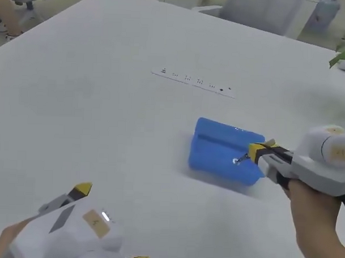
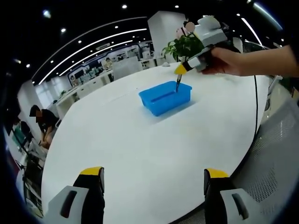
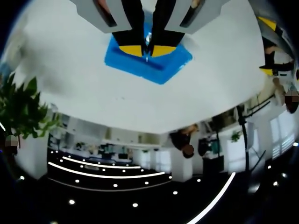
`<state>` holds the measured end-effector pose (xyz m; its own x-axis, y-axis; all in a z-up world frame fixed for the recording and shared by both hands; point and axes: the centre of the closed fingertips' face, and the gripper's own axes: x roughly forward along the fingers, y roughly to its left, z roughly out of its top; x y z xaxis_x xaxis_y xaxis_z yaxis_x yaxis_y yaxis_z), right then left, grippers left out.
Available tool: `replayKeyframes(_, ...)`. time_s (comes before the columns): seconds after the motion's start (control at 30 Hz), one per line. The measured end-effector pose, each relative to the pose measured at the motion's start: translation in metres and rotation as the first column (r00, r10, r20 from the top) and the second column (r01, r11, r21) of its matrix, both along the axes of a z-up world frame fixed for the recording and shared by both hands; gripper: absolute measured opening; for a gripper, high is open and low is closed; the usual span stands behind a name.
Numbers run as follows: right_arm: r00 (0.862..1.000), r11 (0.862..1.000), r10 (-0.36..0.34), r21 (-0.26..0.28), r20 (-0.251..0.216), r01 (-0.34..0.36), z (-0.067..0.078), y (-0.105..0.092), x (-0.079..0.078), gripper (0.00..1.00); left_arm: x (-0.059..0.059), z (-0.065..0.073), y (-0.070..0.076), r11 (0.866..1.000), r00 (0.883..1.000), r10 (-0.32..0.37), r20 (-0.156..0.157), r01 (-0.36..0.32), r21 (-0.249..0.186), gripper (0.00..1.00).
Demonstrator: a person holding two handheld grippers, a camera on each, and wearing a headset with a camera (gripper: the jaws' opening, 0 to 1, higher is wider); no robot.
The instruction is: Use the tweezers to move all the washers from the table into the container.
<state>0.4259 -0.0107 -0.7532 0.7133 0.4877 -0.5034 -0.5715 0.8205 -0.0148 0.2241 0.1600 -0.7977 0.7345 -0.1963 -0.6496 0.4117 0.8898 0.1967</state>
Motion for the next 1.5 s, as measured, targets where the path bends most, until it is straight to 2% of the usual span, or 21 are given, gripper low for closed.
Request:
replayKeyframes(0.17,0.999,0.999,-0.005,-0.044,-0.035,0.003,-0.024,-0.006,0.010,0.01,0.001,0.000,0.001,1.000,1.000,0.006,0.002,-0.006,-0.001,0.89)
replayKeyframes(0.2,0.999,0.998,-0.001,-0.057,-0.045,-0.001,-0.029,-0.007,0.011,0.01,0.000,-0.002,0.002,1.000,1.000,0.010,-0.017,-0.010,-0.005,0.89)
replayKeyframes(0.4,0.998,0.997,0.000,-0.072,-0.066,-0.005,-0.040,-0.010,0.013,0.01,0.001,-0.001,0.003,1.000,1.000,0.009,-0.006,-0.009,0.011,0.91)
replayKeyframes(0.53,0.997,0.997,-0.005,-0.078,-0.078,-0.001,-0.043,-0.012,0.013,0.01,0.006,0.011,0.005,0.996,0.998,0.049,0.029,-0.047,-0.071,0.92)
replayKeyframes(0.6,0.997,0.996,-0.005,-0.091,-0.076,-0.002,-0.044,-0.013,0.013,0.01,0.007,0.016,0.004,0.992,0.998,0.056,0.032,-0.052,-0.117,0.93)
replayKeyframes(0.7,0.997,0.996,0.000,-0.084,-0.081,-0.007,-0.043,-0.014,0.015,0.02,0.006,0.021,0.002,0.993,0.998,0.044,0.034,-0.040,-0.113,0.93)
replayKeyframes(0.77,0.997,0.997,-0.015,-0.073,-0.071,0.010,-0.038,-0.017,0.015,0.02,0.009,0.027,-0.003,0.996,0.999,0.005,0.043,-0.001,-0.089,0.92)
replayKeyframes(0.83,0.998,0.999,-0.022,-0.024,-0.056,0.020,-0.026,-0.016,0.012,0.02,0.015,0.040,-0.006,0.997,0.998,-0.014,0.062,0.019,-0.080,0.89)
replayKeyframes(0.93,0.999,1.000,-0.010,0.016,-0.030,0.011,-0.007,-0.015,0.003,0.02,0.025,0.063,-0.018,0.988,0.994,-0.056,0.089,0.068,-0.137,0.80)
replayKeyframes(1.0,1.000,0.999,-0.006,0.054,-0.017,0.007,0.007,-0.011,-0.009,0.02,0.030,0.074,-0.022,0.985,0.993,-0.078,0.089,0.091,-0.149,0.75)
replayKeyframes(1.03,1.000,0.997,0.014,0.072,-0.013,-0.013,0.013,-0.006,-0.019,0.02,0.034,0.081,-0.026,0.981,0.990,-0.095,0.103,0.110,-0.157,0.74)
replayKeyframes(1.1,0.999,0.996,0.047,0.074,-0.015,-0.046,0.019,-0.001,-0.035,0.02,0.037,0.091,-0.035,0.969,0.986,-0.133,0.101,0.151,-0.195,0.67)
replayKeyframes(1.2,0.995,0.994,0.097,0.057,0.000,-0.097,0.024,0.004,-0.054,0.02,0.042,0.104,-0.045,0.953,0.978,-0.172,0.122,0.196,-0.232,0.58)
replayKeyframes(1.23,0.992,0.991,0.123,0.046,0.002,-0.123,0.024,0.005,-0.062,0.02,0.041,0.107,-0.053,0.940,0.969,-0.219,0.112,0.240,-0.244,0.56)
replayKeyframes(1.27,0.992,0.991,0.129,0.046,0.002,-0.129,0.026,0.006,-0.067,0.02,0.045,0.109,-0.052,0.946,0.971,-0.208,0.118,0.230,-0.227,0.55)
replayKeyframes(1.3,0.989,0.988,0.148,0.047,0.003,-0.148,0.027,0.007,-0.074,0.02,0.047,0.114,-0.061,0.937,0.955,-0.264,0.139,0.288,-0.199,0.54)
replayKeyframes(1.37,0.982,0.981,0.191,0.031,0.007,-0.191,0.029,0.011,-0.087,0.02,0.048,0.117,-0.070,0.927,0.947,-0.292,0.133,0.315,-0.204,0.46)
replayKeyframes(1.4,0.978,0.977,0.209,0.028,0.007,-0.209,0.030,0.013,-0.093,0.02,0.047,0.120,-0.076,0.914,0.935,-0.325,0.141,0.349,-0.208,0.44)
replayKeyframes(1.43,0.966,0.965,0.260,0.028,-0.001,-0.260,0.030,0.019,-0.103,0.02,0.045,0.123,-0.085,0.897,0.926,-0.354,0.129,0.375,-0.234,0.41)
replayKeyframes(1.47,0.958,0.958,0.286,0.026,-0.009,-0.286,0.030,0.022,-0.109,0.02,0.045,0.126,-0.091,0.886,0.922,-0.366,0.129,0.388,-0.255,0.40)
replayKeyframes(1.5,0.956,0.955,0.295,0.017,-0.007,-0.295,0.030,0.023,-0.115,0.02,0.045,0.132,-0.099,0.868,0.908,-0.395,0.141,0.419,-0.267,0.38)
